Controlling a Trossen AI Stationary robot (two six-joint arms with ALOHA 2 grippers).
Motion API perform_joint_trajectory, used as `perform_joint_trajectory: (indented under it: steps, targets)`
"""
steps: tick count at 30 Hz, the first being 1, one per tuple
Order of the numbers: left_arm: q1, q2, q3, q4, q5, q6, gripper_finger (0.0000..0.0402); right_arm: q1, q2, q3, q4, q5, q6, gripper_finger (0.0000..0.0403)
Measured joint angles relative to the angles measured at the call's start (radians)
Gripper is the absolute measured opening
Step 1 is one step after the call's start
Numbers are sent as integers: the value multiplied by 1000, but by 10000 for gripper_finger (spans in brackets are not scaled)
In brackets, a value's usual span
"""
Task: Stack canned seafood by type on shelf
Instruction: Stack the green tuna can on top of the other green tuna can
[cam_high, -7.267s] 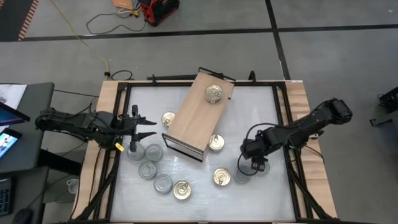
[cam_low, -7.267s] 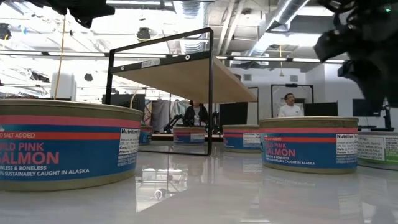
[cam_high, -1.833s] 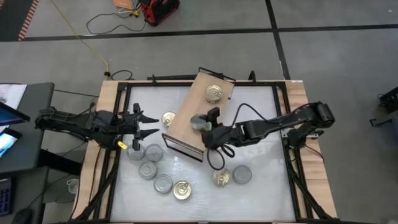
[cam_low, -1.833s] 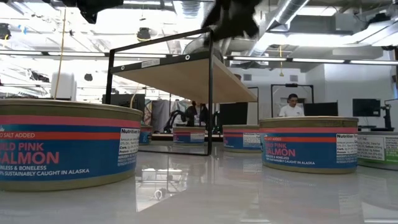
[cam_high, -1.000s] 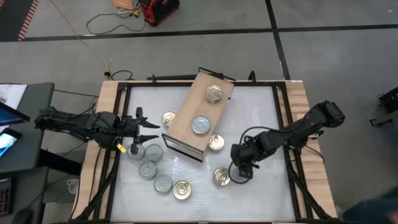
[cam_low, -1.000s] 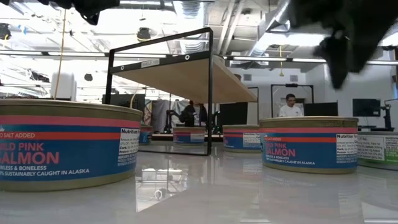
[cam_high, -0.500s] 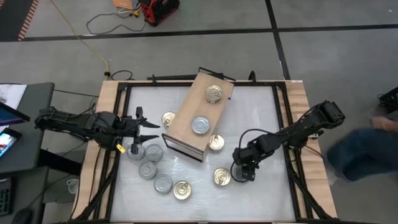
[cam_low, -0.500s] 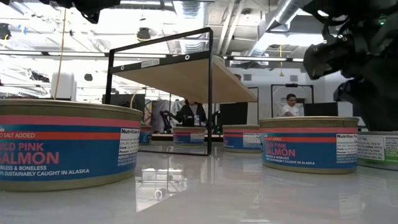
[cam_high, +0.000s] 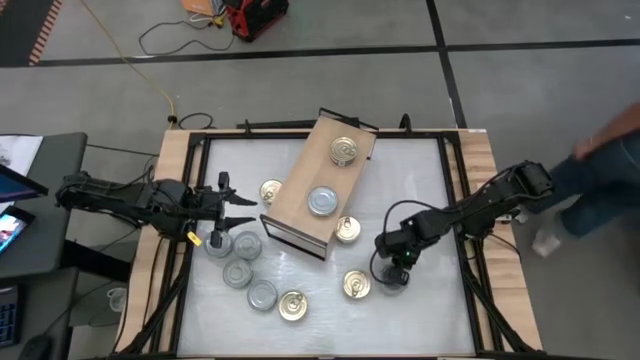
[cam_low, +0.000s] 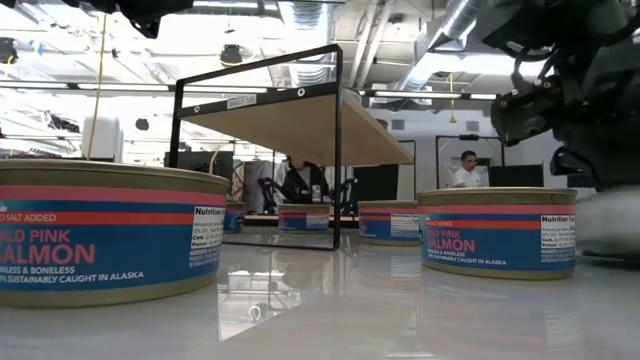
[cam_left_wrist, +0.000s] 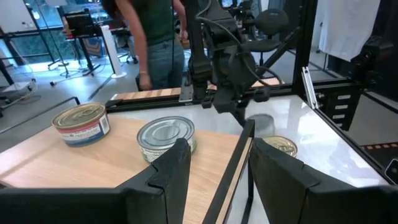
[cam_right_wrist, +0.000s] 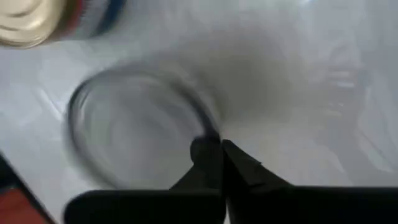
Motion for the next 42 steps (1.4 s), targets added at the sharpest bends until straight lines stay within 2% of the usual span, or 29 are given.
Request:
perform_joint_trajectory:
  steps: [9, 15, 19, 23, 29, 32, 36, 42]
  targets:
    - [0, 1, 0, -2, 0, 0, 160, -71, -13, -6, -176, 112, 5, 38]
    - [0, 1, 0, -11, 0, -2, 160, -95, -134, 39, -324, 220, -17, 42]
    - [0, 1, 0, -9, -1, 6, 160, -63, -202, 108, -382, 232, -49, 61]
    - [0, 1, 0, -9, -63, 2, 160, 22, -213, 174, -374, 228, -71, 109]
    - [0, 1, 0, -8, -156, 19, 160, 122, -155, 230, -304, 233, -74, 230]
    - [0, 1, 0, 11, -184, 39, 160, 153, -108, 243, -303, 294, -71, 280]
    - [0, 1, 0, 49, -205, 46, 160, 179, -54, 243, -270, 346, -59, 312]
    - [0, 1, 0, 51, -208, 40, 160, 193, 4, 245, -189, 353, -56, 321]
